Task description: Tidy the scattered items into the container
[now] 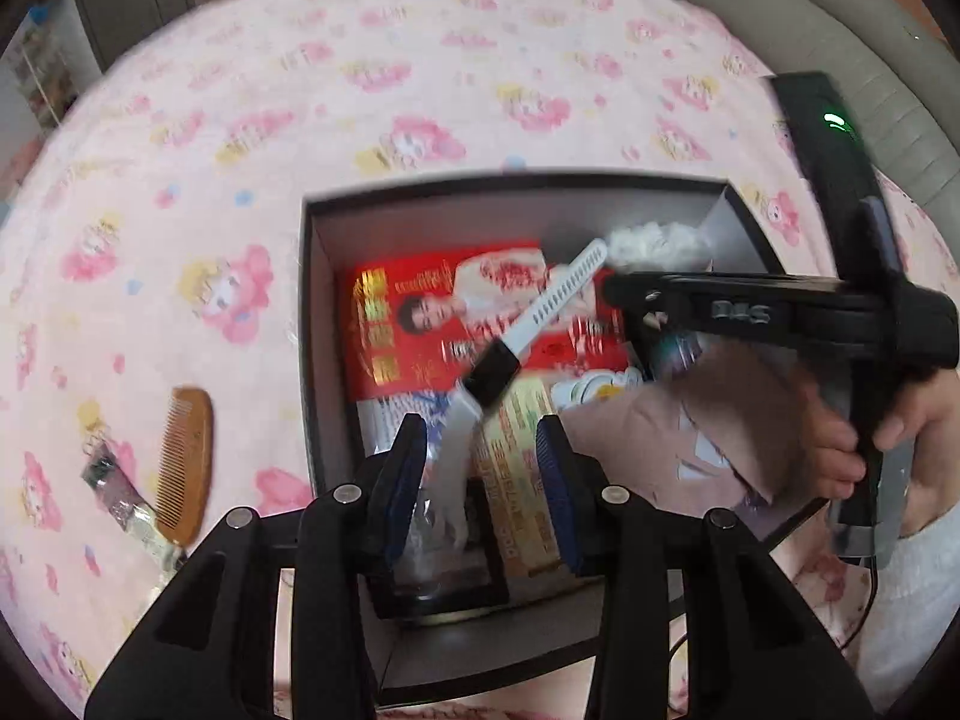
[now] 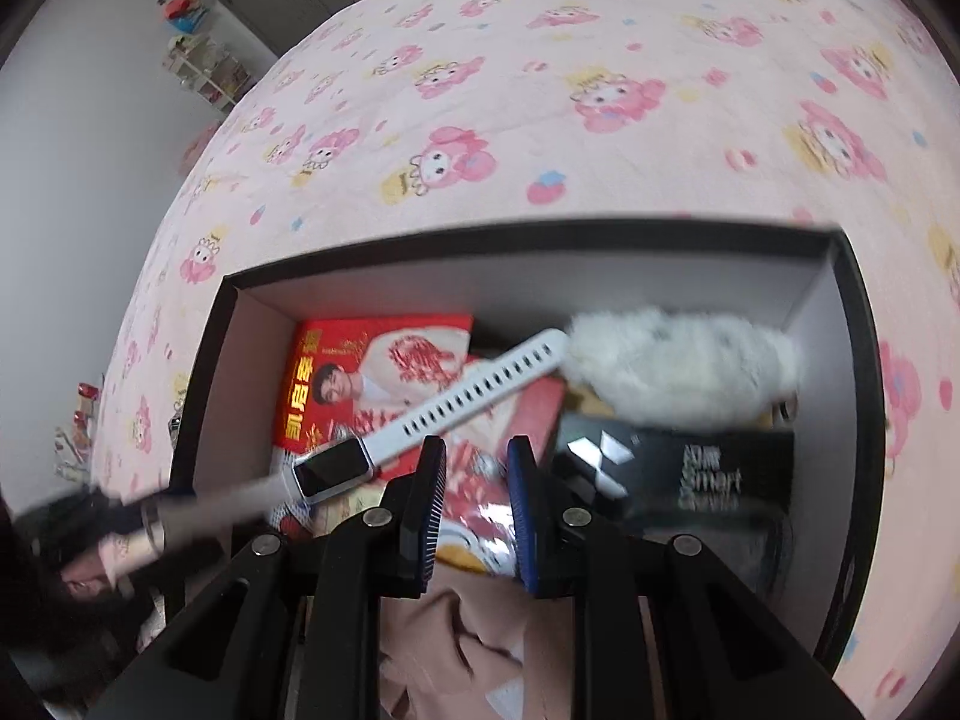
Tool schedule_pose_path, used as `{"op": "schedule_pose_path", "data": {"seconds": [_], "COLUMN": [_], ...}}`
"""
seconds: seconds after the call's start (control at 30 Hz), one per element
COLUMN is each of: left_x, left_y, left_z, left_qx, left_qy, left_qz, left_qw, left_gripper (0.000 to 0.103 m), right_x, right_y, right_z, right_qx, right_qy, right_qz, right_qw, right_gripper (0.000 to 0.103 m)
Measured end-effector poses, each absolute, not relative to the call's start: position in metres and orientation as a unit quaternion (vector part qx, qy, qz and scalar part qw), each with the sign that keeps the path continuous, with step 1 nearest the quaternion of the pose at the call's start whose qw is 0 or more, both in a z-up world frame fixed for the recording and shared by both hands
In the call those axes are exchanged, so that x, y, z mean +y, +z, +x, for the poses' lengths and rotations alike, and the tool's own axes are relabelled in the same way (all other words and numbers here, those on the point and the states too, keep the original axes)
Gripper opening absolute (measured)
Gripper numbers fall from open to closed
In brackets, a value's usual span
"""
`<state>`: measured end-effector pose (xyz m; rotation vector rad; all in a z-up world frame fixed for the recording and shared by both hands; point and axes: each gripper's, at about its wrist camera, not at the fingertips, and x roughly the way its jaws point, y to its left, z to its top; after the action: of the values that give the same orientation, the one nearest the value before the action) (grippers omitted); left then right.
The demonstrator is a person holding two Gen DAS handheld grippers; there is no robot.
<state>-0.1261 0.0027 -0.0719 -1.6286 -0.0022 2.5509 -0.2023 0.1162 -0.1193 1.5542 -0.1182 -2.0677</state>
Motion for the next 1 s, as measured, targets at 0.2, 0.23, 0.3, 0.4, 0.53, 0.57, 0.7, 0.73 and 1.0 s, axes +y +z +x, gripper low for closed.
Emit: {"op": "schedule_pose_path", "data": {"seconds": [0.2,0.23,0.3,0.4,0.53,0.57,0.7,0.73,1.0], "left_x": [-0.009,-0.004,0.009,0.024,0.019,0.017,0.013,0.013,0.005], "left_y": [-0.055,-0.061,-0.078,-0.11,-0.142,-0.147,-0.153,-0.151,-0.134], "left_z": [-0.12,-0.121,-0.125,-0.136,-0.153,-0.156,-0.17,-0.174,-0.19], "left_qx": [-0.03,-0.028,-0.01,0.0,-0.051,-0.054,-0.056,-0.048,-0.051], "left_qy": [0.857,0.847,0.828,0.797,0.756,0.75,0.749,0.754,0.796], "left_qz": [-0.513,-0.526,-0.551,-0.593,-0.641,-0.648,-0.653,-0.649,-0.601], "left_qw": [0.047,0.069,0.1,0.112,0.122,0.12,0.103,0.092,0.05], "left_gripper": [0.038,0.038,0.038,0.038,0.038,0.037,0.032,0.032,0.032], "right_x": [0.088,0.087,0.083,0.088,0.104,0.108,0.116,0.117,0.132], "right_y": [-0.129,-0.133,-0.143,-0.149,-0.149,-0.149,-0.149,-0.148,-0.135], "right_z": [-0.207,-0.207,-0.21,-0.212,-0.209,-0.209,-0.207,-0.206,-0.199], "right_qx": [-0.013,-0.012,-0.013,-0.027,-0.032,-0.034,-0.041,-0.039,-0.047], "right_qy": [-0.765,-0.761,-0.752,-0.746,-0.75,-0.751,-0.753,-0.754,-0.77], "right_qz": [0.569,0.574,0.589,0.599,0.603,0.602,0.605,0.604,0.59], "right_qw": [0.3,0.301,0.296,0.289,0.271,0.27,0.258,0.256,0.238], "right_gripper": [0.018,0.018,0.018,0.017,0.018,0.018,0.018,0.018,0.018]}}
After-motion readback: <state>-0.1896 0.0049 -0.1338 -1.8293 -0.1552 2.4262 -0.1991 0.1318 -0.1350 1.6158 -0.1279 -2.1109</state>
